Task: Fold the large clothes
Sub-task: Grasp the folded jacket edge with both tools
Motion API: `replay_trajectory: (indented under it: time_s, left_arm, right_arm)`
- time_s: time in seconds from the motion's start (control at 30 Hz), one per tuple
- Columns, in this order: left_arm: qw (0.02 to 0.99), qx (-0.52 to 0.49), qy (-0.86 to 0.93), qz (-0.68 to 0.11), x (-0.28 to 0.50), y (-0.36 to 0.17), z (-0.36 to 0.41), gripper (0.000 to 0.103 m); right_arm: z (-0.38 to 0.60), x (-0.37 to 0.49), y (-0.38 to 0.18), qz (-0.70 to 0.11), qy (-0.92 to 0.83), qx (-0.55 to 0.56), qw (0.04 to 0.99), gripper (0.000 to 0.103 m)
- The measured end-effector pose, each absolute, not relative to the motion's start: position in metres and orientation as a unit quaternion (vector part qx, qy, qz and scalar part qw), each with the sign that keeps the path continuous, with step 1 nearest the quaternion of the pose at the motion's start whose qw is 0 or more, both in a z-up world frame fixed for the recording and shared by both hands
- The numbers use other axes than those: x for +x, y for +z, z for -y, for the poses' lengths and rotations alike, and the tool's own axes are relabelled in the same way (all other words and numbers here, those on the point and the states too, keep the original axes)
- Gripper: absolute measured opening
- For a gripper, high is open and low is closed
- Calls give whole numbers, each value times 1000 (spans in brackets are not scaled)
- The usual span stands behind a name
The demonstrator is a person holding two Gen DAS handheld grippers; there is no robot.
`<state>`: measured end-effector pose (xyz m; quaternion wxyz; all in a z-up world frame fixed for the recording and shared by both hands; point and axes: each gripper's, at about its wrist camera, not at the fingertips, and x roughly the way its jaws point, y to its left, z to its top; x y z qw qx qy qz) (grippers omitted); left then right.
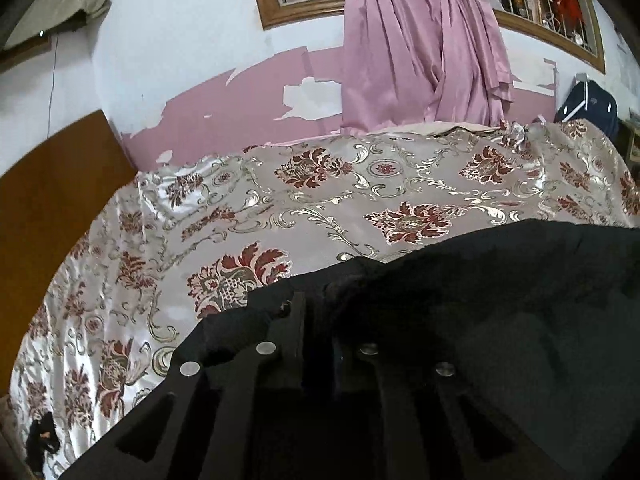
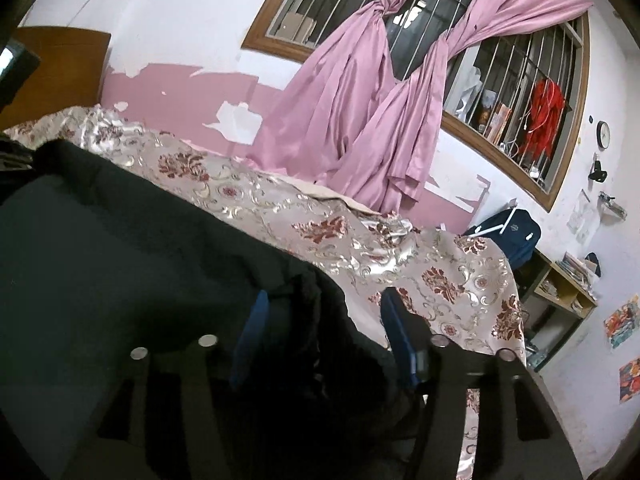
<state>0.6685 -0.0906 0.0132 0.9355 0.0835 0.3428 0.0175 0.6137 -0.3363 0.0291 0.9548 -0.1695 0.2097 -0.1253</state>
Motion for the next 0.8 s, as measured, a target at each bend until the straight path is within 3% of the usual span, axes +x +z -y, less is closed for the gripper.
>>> replay_trajectory:
  time_s: [0.1, 0.17, 0.23, 0.33, 0.63, 0.8]
  left_arm:
    - [938, 68, 4, -339, 663, 16, 85, 18]
    - [945, 57, -1, -322, 657, 20, 81, 39]
    - [957, 39, 6, -288, 646, 30, 75, 101]
    - [970, 19, 7, -241, 629, 42, 68, 103]
    - [966, 45, -61, -247, 590, 10, 74, 103]
    - [959, 141, -35, -244, 600, -18, 109, 103]
  right_arm:
    - [335, 606, 36, -205, -114, -168, 957, 68]
    - [335, 596, 40, -199, -107, -163, 960, 77]
    - [335, 588, 44, -196, -99, -157, 963, 78]
    - [333, 575, 44, -198, -85, -147, 965, 81]
    - [335, 557, 4, -229, -27, -76, 970, 92]
    - [331, 575, -23, -240, -29, -88, 966, 92]
